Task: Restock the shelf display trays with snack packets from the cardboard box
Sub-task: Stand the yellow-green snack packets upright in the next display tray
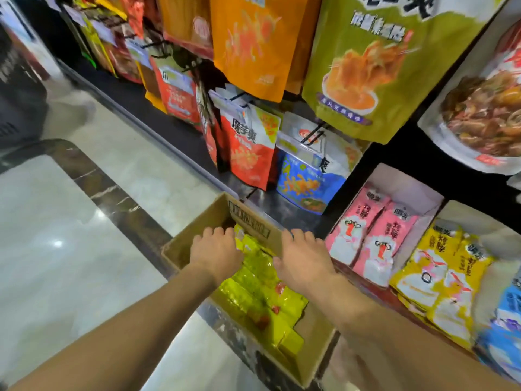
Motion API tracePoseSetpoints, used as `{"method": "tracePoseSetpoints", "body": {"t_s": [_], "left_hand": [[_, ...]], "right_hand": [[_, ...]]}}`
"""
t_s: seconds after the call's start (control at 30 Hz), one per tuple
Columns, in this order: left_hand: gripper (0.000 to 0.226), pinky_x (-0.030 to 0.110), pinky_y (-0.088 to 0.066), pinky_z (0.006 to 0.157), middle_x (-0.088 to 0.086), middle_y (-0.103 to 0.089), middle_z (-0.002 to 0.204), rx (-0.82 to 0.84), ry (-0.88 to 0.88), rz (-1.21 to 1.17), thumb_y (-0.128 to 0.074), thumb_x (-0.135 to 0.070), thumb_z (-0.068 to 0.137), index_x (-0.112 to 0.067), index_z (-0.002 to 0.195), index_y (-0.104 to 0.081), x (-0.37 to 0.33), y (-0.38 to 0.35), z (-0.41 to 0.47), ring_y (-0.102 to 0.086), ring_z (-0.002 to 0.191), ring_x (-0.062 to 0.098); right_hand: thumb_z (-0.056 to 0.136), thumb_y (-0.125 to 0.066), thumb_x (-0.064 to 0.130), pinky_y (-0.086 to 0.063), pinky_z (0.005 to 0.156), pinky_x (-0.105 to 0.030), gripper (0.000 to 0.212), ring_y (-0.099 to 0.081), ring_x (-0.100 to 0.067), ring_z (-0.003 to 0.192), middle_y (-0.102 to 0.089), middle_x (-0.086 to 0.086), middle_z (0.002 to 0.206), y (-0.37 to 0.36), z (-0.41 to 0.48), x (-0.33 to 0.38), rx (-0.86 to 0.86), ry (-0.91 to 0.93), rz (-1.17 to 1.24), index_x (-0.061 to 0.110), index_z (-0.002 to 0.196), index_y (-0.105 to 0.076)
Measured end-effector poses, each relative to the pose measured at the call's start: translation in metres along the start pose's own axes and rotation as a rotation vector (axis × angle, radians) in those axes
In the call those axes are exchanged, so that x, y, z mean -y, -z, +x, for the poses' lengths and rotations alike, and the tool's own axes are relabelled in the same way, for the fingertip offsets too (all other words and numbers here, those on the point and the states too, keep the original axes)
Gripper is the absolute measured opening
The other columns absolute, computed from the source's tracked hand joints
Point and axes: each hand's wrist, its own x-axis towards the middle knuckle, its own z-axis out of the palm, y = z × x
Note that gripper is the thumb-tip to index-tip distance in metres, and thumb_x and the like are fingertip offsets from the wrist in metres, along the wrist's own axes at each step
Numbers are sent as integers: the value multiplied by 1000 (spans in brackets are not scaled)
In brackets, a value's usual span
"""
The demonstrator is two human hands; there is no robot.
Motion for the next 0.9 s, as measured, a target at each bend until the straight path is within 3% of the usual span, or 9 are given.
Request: {"method": "tracePoseSetpoints", "body": {"t_s": [0.13, 0.3, 0.47, 0.6, 0.8, 0.9], "left_hand": [[54, 43, -41, 99, 9, -50, 141, 135, 97, -76, -44, -46, 95, -16, 140, -40, -3, -37, 8, -43, 130, 33], [50, 39, -44, 98, 13, -57, 135, 253, 255, -222, -48, -43, 94, -11, 133, -45, -18, -79, 19, -53, 126, 35], [84, 42, -40, 105, 18, -49, 141, 304, 417, -379, -51, -62, 90, -5, 146, -27, -32, -127, 32, -48, 131, 38], [105, 42, -31, 112, 17, -37, 152, 296, 506, -348, -45, -76, 85, -2, 153, -15, -44, -149, 43, -37, 139, 36], [101, 43, -35, 107, 10, -29, 150, 279, 595, -352, -47, -78, 83, -5, 149, -25, -51, -158, 54, -30, 137, 36], [88, 43, -33, 109, 10, -25, 153, 299, 587, -417, -52, -65, 89, -8, 150, -26, -44, -159, 57, -27, 137, 37]], "right_hand": [[98, -45, 47, -39, 105, -47, 56, -46, -35, 129, -48, -12, 141, -36, 7, -2, 95, -2, 19, 13, 141, -38], [99, -43, 50, -39, 107, -47, 57, -45, -35, 131, -48, -12, 142, -67, 16, -9, 175, -23, 60, 15, 144, -38], [100, -40, 48, -41, 103, -46, 57, -48, -32, 129, -51, -9, 139, -94, 16, -15, 198, -18, 87, 15, 147, -36], [101, -41, 47, -39, 107, -45, 57, -44, -30, 132, -49, -8, 141, -102, 25, -20, 250, -25, 152, 18, 149, -33], [101, -44, 47, -38, 108, -45, 56, -43, -30, 133, -48, -8, 142, -114, 38, -23, 298, -28, 208, 18, 148, -34], [100, -45, 46, -39, 107, -45, 55, -44, -30, 132, -49, -8, 141, -123, 44, -23, 314, -37, 223, 18, 146, -36]]}}
